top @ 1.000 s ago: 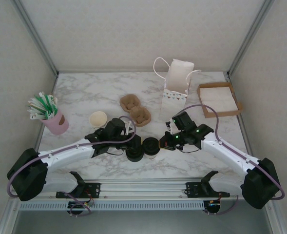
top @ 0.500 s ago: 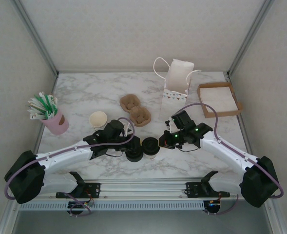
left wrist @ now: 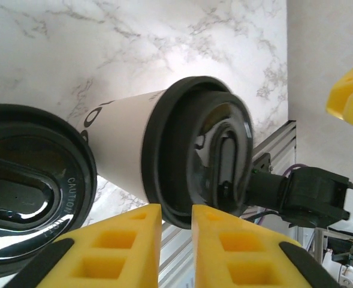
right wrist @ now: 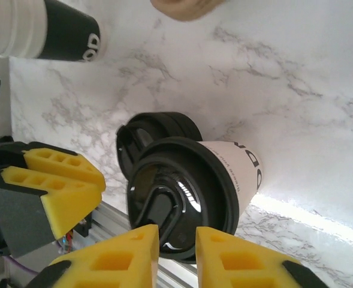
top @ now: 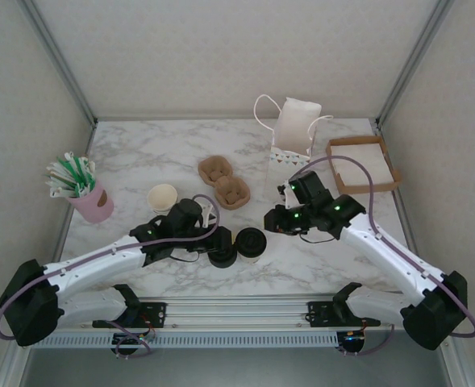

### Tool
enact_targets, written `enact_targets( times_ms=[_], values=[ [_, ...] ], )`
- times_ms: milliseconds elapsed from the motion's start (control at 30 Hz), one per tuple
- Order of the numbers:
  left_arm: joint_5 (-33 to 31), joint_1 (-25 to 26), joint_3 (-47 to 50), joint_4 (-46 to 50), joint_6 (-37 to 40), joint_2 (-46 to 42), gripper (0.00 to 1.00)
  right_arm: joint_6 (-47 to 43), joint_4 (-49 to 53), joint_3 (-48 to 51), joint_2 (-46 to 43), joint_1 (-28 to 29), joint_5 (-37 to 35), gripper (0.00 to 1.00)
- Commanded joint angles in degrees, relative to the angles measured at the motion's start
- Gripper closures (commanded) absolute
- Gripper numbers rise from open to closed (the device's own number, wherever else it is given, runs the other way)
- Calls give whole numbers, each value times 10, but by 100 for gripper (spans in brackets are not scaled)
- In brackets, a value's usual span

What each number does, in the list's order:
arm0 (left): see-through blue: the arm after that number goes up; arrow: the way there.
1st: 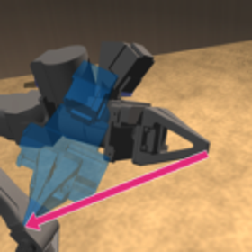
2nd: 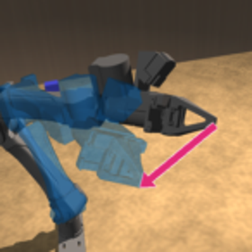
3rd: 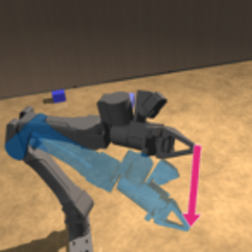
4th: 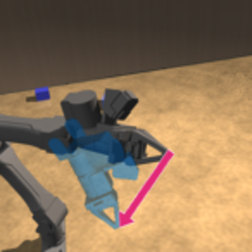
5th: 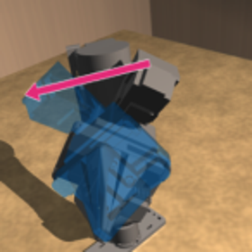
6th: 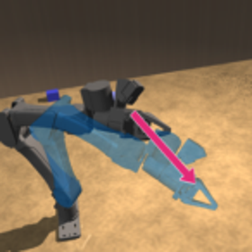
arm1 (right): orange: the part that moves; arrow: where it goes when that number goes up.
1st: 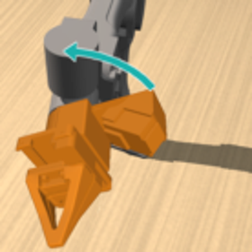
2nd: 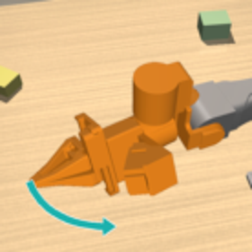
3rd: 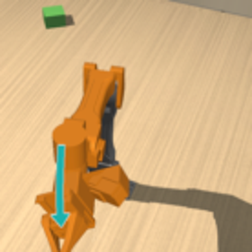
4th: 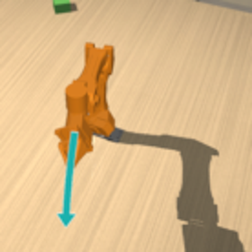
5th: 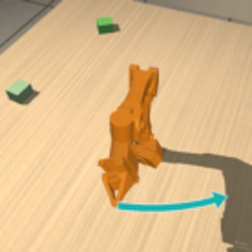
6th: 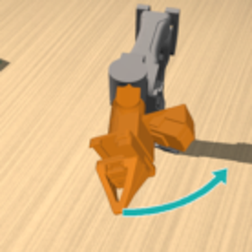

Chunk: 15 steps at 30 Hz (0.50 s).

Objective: Pack the takeout coffee

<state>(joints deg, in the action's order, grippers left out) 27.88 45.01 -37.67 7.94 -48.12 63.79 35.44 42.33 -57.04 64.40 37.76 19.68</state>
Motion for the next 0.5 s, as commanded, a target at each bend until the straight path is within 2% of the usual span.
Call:
enact_targets(
  times_ms=[0,67,233,467],
  values=[
    [-27,-8,-41,48,18,-27,75,-11,57,-30,-29,3,-26,67],
    [-37,-9,-63,70,26,-38,67,-11,76,-44,-49,3,-32,59],
    [-51,-9,-135,125,48,-61,40,2,122,-75,-118,5,-37,40],
    [-40,-9,-217,188,68,-82,6,9,200,-131,-200,8,-34,12]
  ],
)
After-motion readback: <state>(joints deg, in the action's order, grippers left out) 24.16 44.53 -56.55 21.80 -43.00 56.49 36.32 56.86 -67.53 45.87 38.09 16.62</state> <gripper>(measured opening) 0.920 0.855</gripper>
